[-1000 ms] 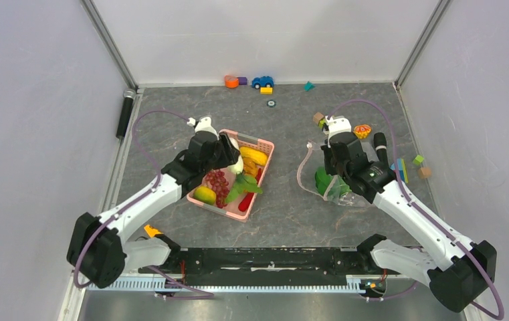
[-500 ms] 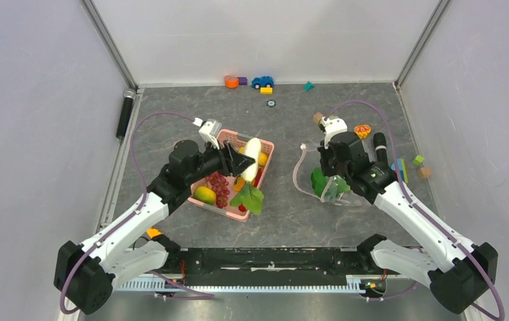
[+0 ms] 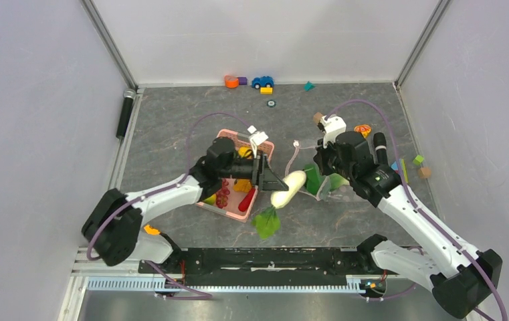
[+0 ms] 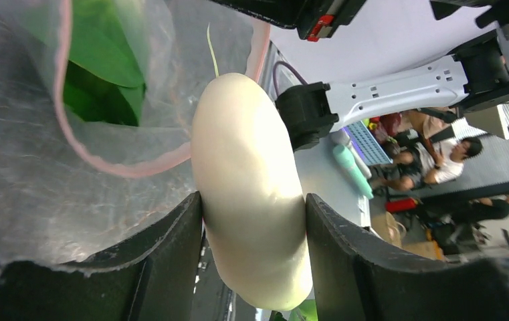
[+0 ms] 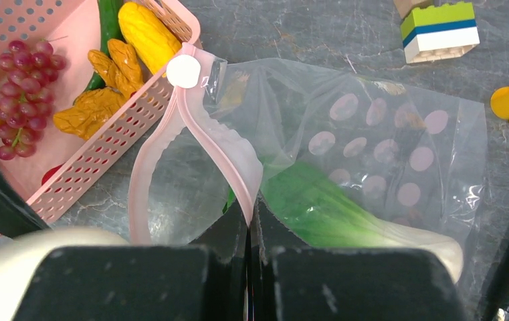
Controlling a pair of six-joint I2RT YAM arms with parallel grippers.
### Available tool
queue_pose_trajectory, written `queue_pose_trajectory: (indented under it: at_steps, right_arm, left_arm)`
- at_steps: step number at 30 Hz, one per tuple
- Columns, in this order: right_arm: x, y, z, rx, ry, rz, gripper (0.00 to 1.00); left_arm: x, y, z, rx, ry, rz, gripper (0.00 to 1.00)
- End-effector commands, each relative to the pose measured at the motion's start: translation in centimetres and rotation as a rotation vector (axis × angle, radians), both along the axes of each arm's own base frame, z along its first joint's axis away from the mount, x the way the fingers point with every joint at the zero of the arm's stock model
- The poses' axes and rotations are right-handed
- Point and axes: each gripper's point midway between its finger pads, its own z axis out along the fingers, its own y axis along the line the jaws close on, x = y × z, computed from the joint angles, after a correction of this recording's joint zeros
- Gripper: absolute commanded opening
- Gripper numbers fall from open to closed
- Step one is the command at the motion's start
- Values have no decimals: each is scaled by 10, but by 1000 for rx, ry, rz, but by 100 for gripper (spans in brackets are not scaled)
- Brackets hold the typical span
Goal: Place the food in the zip-top bag and seal the zipper
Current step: Place the fake vegetable in the zipper food storage bag.
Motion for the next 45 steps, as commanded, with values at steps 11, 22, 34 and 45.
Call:
queue_pose_trajectory:
  at_steps: [11,22,34,45]
  right_arm:
    - [-10,27,28,125,-119,170,0]
    - [-26,46,39,212,-140,293,0]
    - [-51,70,40,285,-94,478,0]
    - [-55,74,36,285,-76,519,0]
  left_arm:
    - [39,-50,-7,148,205,142,12]
    - [83,-55,-21,206,307,374,6]
    - [127,-45,-13,149,334,648,4]
    - [126,-75,-11,120,325,514,18]
